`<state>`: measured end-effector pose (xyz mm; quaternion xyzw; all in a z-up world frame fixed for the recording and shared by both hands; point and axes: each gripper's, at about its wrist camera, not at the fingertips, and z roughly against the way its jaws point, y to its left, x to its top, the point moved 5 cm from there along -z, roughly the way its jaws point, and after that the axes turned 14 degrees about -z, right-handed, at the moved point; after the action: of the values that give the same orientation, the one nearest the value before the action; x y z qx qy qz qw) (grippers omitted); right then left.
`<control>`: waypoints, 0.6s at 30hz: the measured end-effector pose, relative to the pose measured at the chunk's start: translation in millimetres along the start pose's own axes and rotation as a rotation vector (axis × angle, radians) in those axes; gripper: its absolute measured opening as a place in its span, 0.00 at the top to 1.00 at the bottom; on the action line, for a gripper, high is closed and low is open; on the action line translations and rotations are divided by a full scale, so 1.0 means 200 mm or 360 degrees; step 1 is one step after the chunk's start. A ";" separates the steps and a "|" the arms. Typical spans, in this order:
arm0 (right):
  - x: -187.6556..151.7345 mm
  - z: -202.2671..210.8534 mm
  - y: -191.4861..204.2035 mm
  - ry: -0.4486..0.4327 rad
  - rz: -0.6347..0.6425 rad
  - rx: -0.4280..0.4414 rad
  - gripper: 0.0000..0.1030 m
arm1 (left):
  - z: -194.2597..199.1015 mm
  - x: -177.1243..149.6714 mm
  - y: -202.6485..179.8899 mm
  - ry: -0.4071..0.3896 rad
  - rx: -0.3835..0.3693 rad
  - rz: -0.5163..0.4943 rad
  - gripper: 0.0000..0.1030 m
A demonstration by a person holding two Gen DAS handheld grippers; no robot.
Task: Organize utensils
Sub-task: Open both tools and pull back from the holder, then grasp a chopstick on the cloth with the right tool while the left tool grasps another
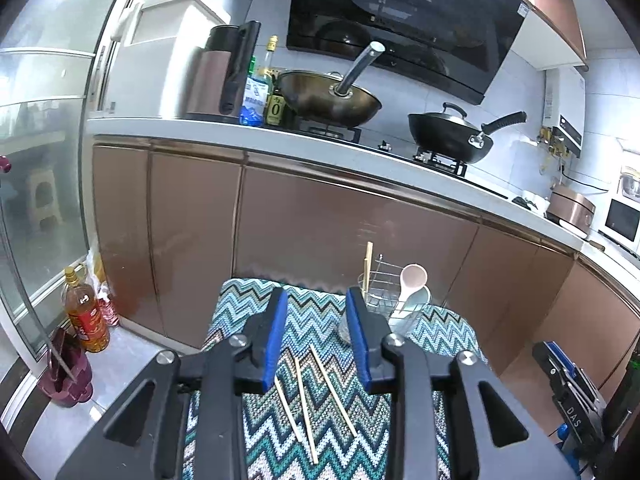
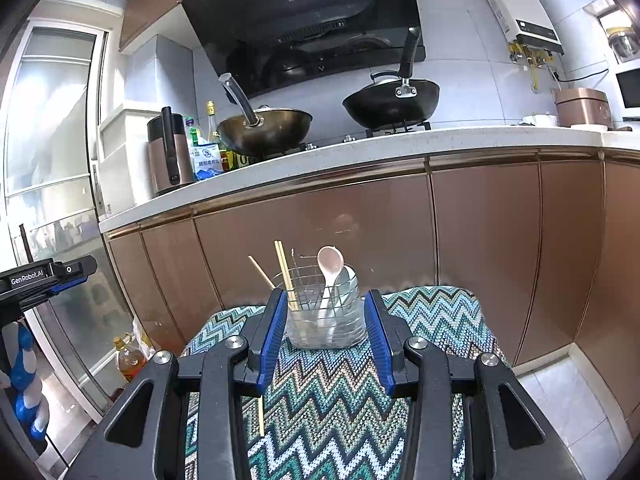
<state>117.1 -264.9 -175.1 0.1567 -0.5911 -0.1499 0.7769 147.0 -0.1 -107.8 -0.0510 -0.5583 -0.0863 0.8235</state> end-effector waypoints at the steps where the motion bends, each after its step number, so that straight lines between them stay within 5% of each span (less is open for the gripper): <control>1: 0.00 0.01 0.00 -0.0003 0.0000 0.0001 0.61 | 0.02 0.00 0.01 -0.0003 0.0007 0.0008 0.72; 18: -0.01 0.02 -0.01 -0.0030 0.0026 -0.0010 0.57 | 0.11 -0.04 0.14 -0.0013 0.0123 0.0057 0.72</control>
<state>111.8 -266.4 -177.4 0.1480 -0.5992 -0.1467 0.7730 130.5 31.4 -106.9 -0.0293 -0.5636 -0.0498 0.8240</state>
